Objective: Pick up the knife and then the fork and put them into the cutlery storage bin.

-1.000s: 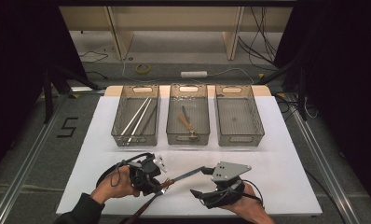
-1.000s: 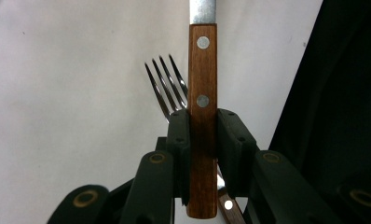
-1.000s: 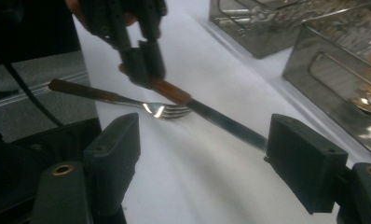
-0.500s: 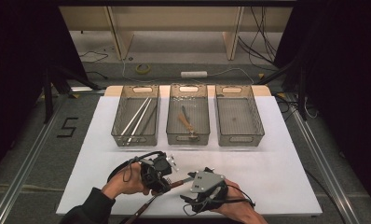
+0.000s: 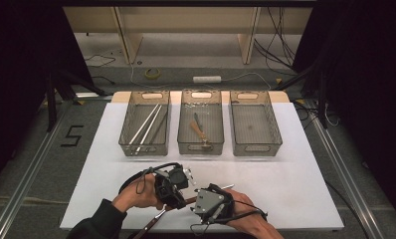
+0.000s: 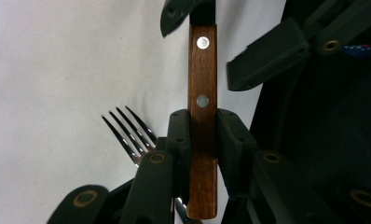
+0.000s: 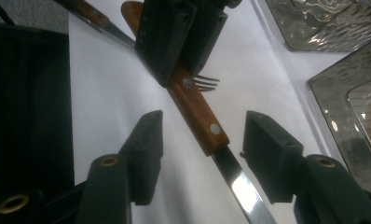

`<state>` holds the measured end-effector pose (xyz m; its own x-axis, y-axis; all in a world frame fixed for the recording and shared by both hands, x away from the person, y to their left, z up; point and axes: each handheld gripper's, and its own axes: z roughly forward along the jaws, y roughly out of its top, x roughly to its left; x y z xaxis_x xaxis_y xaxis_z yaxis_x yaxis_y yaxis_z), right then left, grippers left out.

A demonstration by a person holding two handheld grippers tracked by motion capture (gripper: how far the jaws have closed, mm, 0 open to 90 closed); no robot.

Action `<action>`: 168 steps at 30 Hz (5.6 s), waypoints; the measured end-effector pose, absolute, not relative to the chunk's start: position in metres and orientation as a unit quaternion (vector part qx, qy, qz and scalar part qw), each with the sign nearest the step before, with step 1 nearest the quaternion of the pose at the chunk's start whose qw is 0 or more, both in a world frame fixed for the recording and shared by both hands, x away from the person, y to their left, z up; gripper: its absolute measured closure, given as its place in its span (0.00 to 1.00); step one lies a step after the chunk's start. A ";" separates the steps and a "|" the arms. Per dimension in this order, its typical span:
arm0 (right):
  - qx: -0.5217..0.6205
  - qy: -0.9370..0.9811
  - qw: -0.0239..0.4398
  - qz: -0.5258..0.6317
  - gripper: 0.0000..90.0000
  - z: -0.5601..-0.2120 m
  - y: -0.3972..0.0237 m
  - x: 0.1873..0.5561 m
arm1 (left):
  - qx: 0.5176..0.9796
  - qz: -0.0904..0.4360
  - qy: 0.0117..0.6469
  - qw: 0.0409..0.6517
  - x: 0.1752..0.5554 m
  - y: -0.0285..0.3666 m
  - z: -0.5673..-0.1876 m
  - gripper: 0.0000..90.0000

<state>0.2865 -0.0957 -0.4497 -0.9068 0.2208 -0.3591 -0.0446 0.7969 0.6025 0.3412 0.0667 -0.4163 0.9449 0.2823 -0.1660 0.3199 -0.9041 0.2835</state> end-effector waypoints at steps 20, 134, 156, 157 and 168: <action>-0.009 0.929 0.244 0.278 0.81 -0.458 -0.090 0.281 | 0.973 -0.082 0.143 0.164 0.341 0.063 -0.414 0.83; 0.493 0.787 0.207 0.309 0.84 -0.416 -0.230 0.532 | 0.819 0.137 0.368 0.417 0.286 0.178 -0.422 0.17; 0.430 0.796 0.167 0.392 0.37 -0.387 -0.226 0.473 | 0.830 0.136 0.370 0.395 0.286 0.175 -0.419 0.17; 0.424 0.797 0.168 0.396 0.37 -0.387 -0.225 0.467 | 0.831 0.135 0.370 0.393 0.286 0.175 -0.419 0.17; 0.393 0.793 0.153 0.439 0.33 -0.396 -0.232 0.412 | 0.850 0.124 0.371 0.352 0.287 0.171 -0.422 0.18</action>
